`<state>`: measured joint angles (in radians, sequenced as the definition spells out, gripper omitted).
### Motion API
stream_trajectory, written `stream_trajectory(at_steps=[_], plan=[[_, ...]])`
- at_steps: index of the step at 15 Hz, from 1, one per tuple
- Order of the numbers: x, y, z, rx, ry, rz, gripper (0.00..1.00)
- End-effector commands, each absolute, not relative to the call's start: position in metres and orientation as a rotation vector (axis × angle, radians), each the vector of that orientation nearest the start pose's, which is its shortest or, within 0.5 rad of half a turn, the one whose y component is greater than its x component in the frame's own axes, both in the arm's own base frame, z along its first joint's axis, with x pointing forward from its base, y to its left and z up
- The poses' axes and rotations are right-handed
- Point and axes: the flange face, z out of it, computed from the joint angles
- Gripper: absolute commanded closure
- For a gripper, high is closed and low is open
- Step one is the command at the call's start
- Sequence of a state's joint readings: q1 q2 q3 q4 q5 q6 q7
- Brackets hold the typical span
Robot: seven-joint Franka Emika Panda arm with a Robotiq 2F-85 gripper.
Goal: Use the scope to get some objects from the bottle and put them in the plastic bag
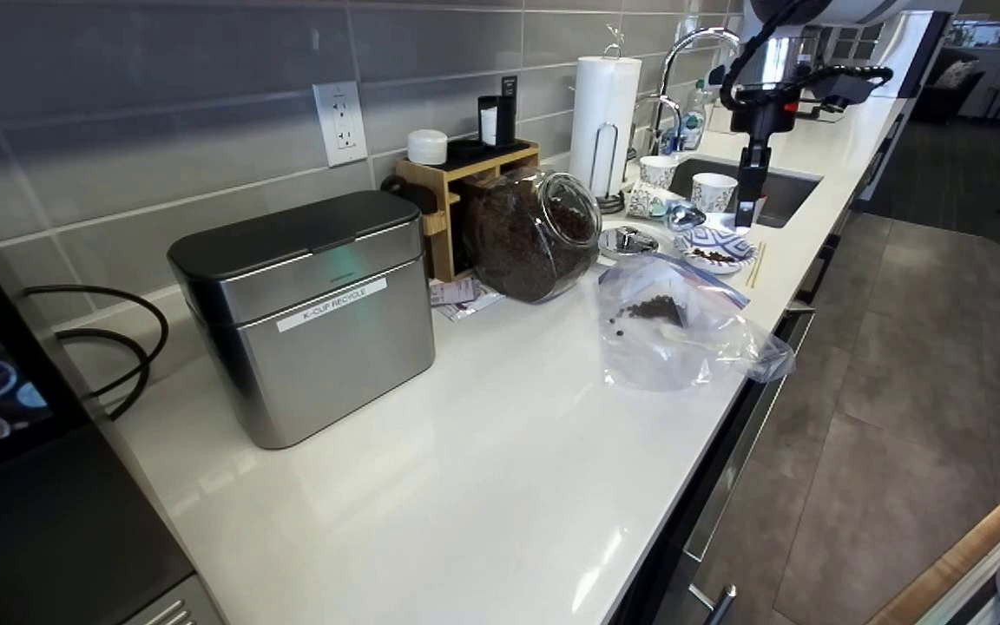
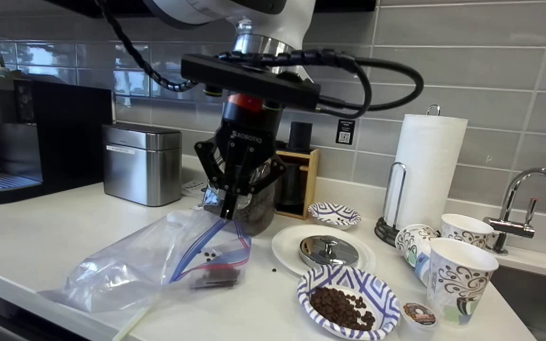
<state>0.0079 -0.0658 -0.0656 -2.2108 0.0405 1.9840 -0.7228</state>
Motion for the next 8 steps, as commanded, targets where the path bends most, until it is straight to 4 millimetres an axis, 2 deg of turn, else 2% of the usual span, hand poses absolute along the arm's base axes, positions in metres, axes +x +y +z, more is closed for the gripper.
stream_trajectory(at_steps=[1,4,8], plan=[[0.51,-0.03,0.395,-2.732,-0.939,0.207,0.99],[0.519,-0.03,0.393,-2.682,-0.891,0.248,0.99],[0.536,-0.025,0.393,-2.517,-0.891,0.283,0.99]])
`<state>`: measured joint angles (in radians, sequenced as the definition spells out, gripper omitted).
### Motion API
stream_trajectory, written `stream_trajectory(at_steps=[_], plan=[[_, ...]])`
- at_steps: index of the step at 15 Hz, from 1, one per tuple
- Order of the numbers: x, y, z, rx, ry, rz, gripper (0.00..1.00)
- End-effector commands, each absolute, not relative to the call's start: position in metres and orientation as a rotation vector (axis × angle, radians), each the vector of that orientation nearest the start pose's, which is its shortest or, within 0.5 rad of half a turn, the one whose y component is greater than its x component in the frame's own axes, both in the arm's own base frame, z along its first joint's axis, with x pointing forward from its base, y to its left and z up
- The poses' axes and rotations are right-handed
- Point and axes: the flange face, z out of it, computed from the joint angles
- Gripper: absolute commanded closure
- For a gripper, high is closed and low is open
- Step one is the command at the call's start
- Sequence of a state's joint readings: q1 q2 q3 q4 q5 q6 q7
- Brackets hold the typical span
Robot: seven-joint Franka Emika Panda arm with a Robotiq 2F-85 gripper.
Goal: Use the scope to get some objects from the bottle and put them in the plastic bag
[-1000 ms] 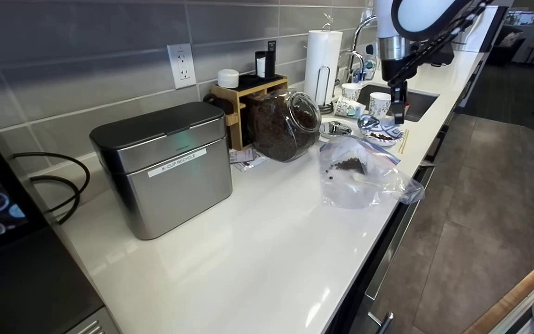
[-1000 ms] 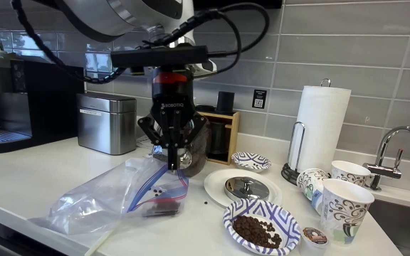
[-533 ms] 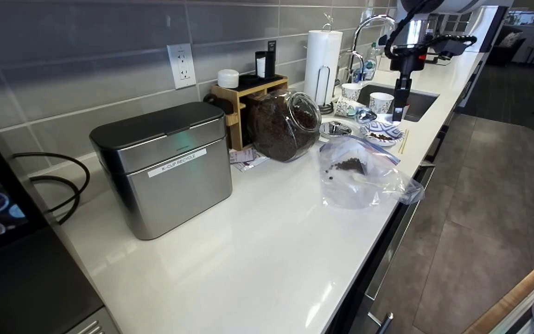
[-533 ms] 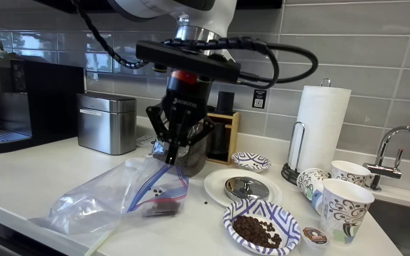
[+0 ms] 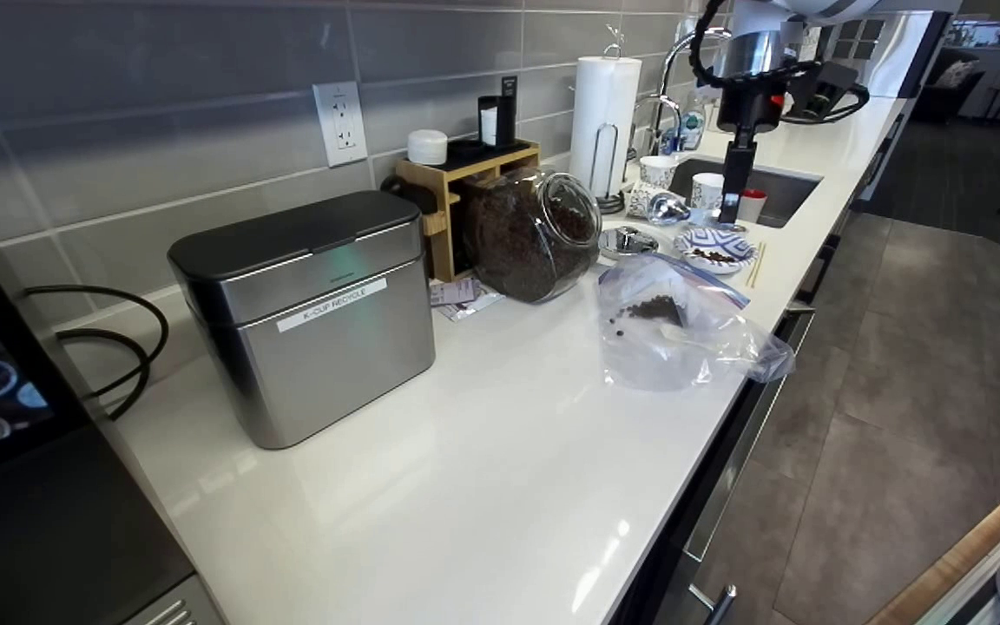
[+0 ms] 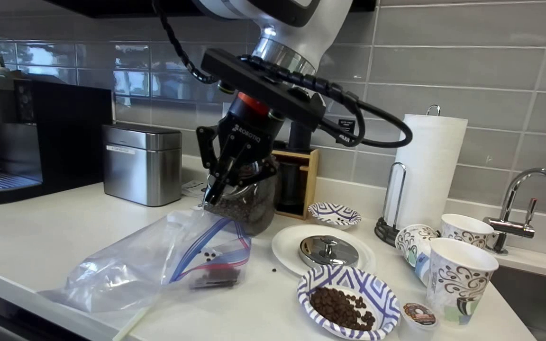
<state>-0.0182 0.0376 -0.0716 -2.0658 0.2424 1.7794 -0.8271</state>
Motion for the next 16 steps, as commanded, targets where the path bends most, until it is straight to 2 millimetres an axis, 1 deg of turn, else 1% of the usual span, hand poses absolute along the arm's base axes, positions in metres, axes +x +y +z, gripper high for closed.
stream_trajectory(at_steps=[1,6,10,14,16], plan=[[0.543,-0.023,0.392,-2.484,-0.885,0.29,0.99],[0.578,-0.011,0.382,-2.44,-0.826,0.346,0.99],[0.603,0.012,0.376,-2.4,-0.831,0.391,0.99],[0.62,0.034,0.371,-2.364,-0.816,0.476,0.99],[0.626,0.042,0.367,-2.366,-0.775,0.533,0.99]])
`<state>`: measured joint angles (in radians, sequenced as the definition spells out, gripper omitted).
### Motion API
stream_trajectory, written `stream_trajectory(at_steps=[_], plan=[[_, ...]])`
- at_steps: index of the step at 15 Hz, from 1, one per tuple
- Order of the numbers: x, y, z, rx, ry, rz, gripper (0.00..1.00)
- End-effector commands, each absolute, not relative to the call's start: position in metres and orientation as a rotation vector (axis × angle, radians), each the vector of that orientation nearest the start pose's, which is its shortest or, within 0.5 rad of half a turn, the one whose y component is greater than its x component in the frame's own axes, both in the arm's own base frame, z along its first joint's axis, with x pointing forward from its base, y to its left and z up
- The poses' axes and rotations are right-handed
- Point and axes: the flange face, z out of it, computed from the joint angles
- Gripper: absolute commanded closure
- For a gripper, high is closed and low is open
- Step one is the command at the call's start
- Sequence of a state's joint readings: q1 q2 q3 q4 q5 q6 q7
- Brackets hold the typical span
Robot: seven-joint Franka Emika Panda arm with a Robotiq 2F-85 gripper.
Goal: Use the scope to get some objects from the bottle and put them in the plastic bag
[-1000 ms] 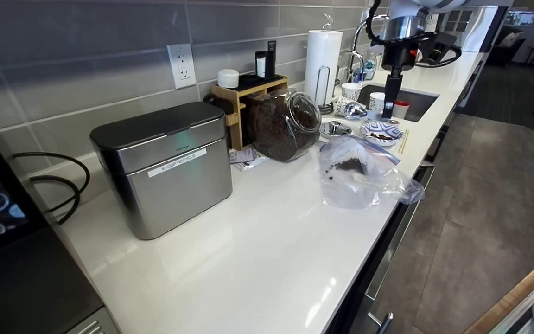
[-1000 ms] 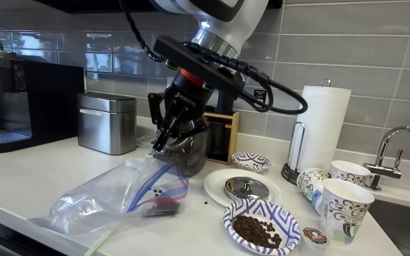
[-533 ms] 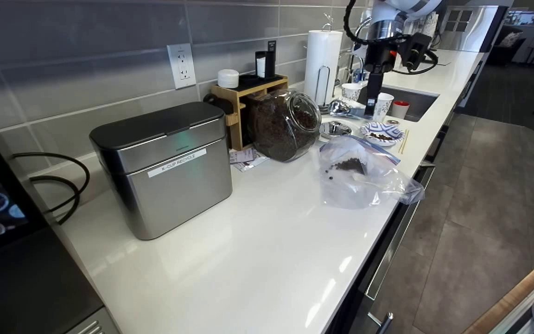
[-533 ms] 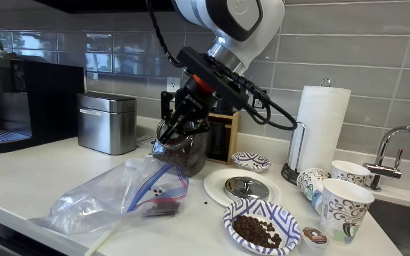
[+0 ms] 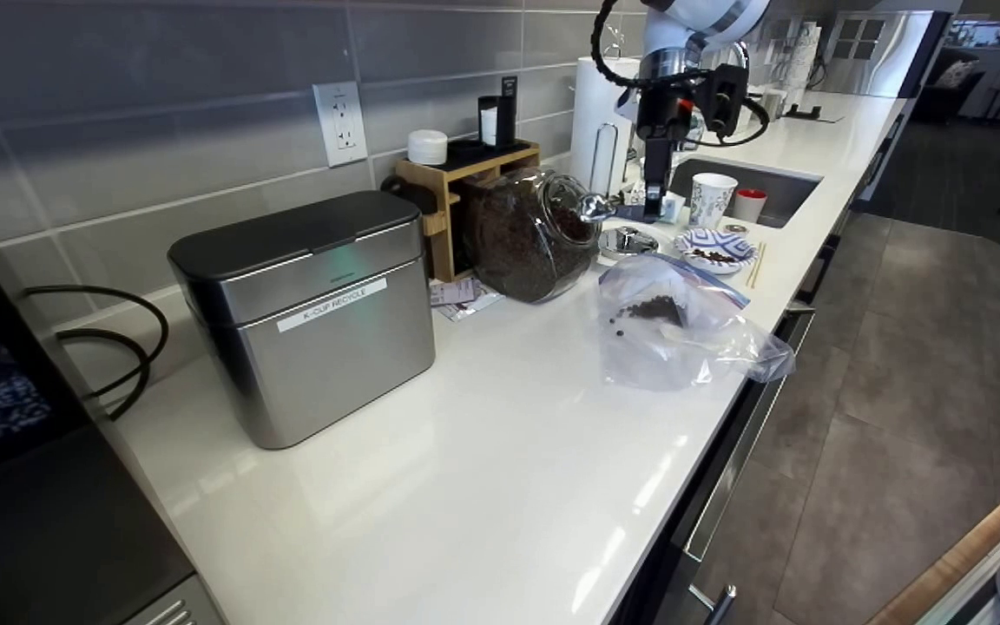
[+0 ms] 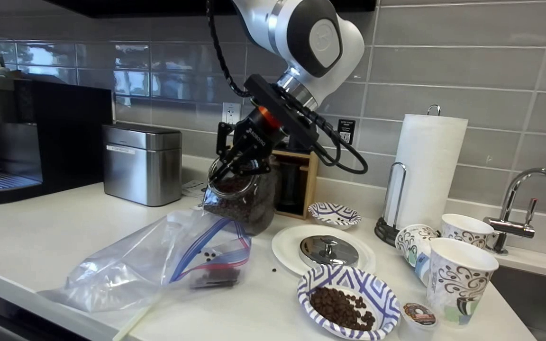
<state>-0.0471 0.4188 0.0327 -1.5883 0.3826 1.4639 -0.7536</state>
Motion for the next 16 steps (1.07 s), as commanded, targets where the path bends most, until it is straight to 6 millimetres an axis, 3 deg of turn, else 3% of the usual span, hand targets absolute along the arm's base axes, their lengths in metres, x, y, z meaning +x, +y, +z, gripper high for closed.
stream_trajectory(at_steps=[1,16], plan=[[0.628,0.045,0.365,-2.367,-0.753,0.558,0.99],[0.657,0.062,0.337,-2.438,-0.487,0.702,0.99]])
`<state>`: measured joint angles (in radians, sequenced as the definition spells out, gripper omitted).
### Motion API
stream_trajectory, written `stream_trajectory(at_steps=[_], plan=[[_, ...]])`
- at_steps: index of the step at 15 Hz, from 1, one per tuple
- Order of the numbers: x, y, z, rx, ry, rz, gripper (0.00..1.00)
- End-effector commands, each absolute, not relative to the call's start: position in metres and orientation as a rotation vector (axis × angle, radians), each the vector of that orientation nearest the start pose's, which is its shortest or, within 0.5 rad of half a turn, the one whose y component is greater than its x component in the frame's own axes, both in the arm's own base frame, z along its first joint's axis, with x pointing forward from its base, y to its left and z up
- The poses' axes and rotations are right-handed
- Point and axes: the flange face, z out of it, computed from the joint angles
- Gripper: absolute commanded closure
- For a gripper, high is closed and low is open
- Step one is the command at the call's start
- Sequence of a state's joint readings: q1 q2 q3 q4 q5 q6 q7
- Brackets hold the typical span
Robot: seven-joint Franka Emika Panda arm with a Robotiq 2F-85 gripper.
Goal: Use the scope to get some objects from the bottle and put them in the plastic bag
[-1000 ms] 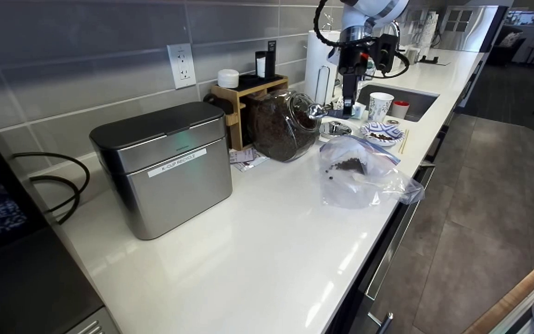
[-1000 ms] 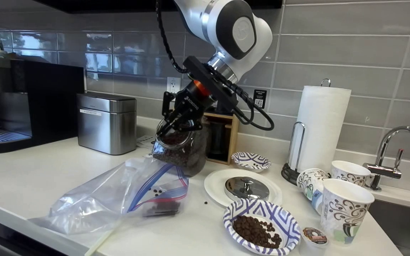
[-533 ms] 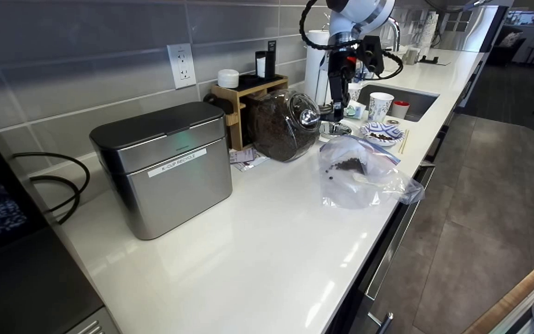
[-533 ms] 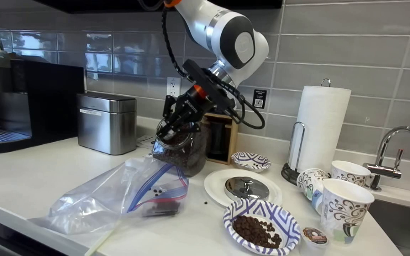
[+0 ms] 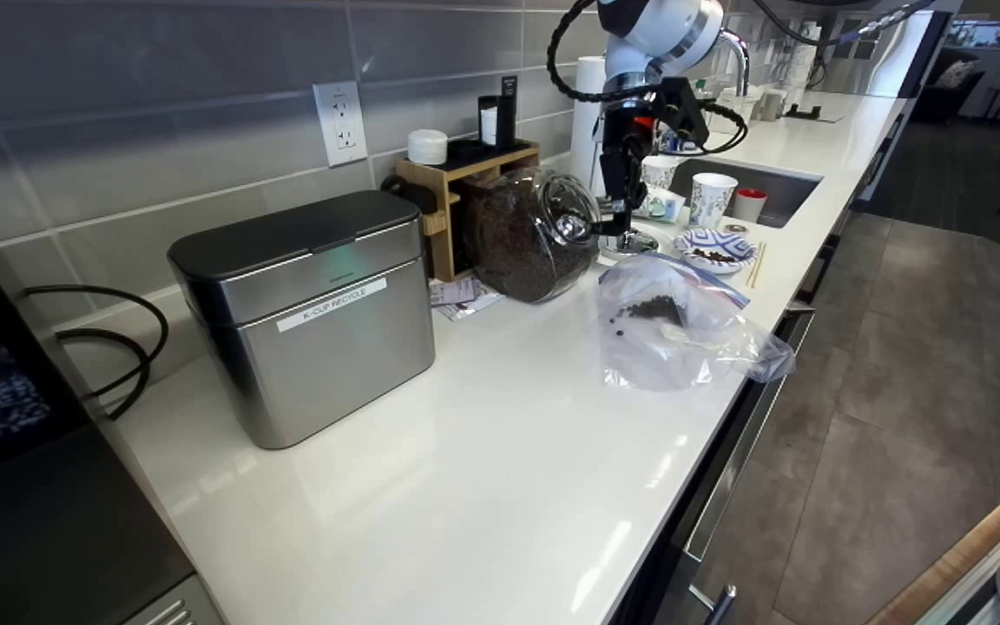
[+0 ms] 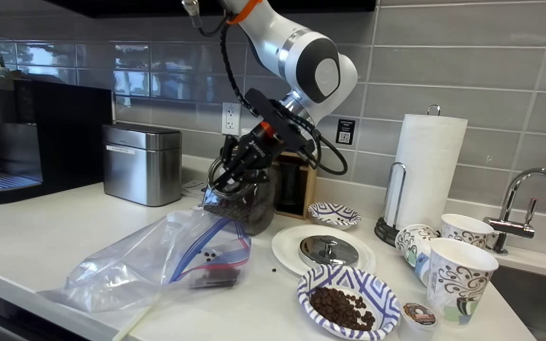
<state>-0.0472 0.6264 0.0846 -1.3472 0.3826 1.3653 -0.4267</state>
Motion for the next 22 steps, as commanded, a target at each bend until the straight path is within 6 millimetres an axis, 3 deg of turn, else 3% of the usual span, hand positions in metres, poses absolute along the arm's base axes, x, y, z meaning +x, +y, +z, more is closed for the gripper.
stream_trajectory(at_steps=[1,12,13,14,22], plan=[[0.6578,0.0628,0.3363,-2.439,-0.485,0.703,0.99],[0.6669,0.0683,0.3284,-2.466,-0.4,0.755,0.98],[0.6674,0.0685,0.3281,-2.469,-0.394,0.757,0.72],[0.6676,0.0685,0.3275,-2.472,-0.388,0.76,0.71],[0.66,0.0656,0.3349,-2.517,-0.335,0.797,0.13]])
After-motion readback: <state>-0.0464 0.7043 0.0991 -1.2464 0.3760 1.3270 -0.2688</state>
